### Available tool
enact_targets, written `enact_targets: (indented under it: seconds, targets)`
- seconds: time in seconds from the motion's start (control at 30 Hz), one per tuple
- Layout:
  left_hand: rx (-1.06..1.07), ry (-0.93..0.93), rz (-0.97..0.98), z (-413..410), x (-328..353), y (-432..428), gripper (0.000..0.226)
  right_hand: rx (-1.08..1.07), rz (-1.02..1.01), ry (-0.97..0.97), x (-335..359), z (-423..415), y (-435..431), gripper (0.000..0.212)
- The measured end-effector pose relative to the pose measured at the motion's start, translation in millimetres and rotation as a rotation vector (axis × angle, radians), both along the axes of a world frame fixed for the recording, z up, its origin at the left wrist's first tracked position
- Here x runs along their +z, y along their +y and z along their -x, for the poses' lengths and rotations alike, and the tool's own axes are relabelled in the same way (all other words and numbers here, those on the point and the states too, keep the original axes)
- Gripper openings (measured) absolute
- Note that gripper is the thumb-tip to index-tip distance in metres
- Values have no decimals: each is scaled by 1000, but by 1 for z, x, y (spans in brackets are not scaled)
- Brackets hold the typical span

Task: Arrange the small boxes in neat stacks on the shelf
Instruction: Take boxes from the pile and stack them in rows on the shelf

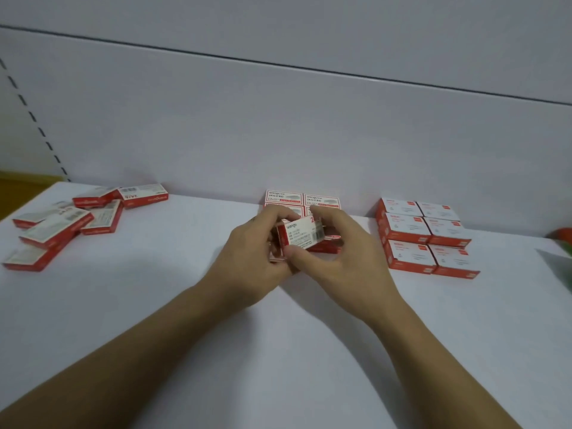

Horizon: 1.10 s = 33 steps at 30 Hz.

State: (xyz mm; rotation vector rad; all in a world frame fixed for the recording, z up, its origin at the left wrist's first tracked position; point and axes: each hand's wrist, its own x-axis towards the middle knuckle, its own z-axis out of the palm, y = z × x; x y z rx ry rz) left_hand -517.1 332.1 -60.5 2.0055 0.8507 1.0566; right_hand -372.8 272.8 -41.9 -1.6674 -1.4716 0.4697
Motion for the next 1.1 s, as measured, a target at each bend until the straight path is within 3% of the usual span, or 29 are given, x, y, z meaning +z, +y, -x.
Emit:
enact_targets:
  seconds: [0.17,0.3,0.4,0.5,0.6,0.77,0.83,0.97,1.1]
  targets:
    - [-7,43,-152,1,-2,2,45,10,31,173,0,3,0,47]
    - [35,128,-236,3,-4,8,47,146,63,529,7,4,-2,35]
    - [74,156,-179,7,-2,10,47,249,74,776,7,2,0,44]
    - [84,113,-1,8,6,4,48,239,80,955,8,0,2,43]
    - [83,20,109,7,11,-1,49,163,68,923,8,0,3,32]
    - [23,-94,180,8,12,-2,50,31,4,637,10,-1,0,16]
    - [13,-119,193,8,11,-1,51,46,14,640,10,-3,1,22]
    - [4,-213,258,8,11,2,47,194,99,646,14,-9,0,53]
    - [-75,-292,354,6,12,1,22,245,121,618,16,-10,-2,53]
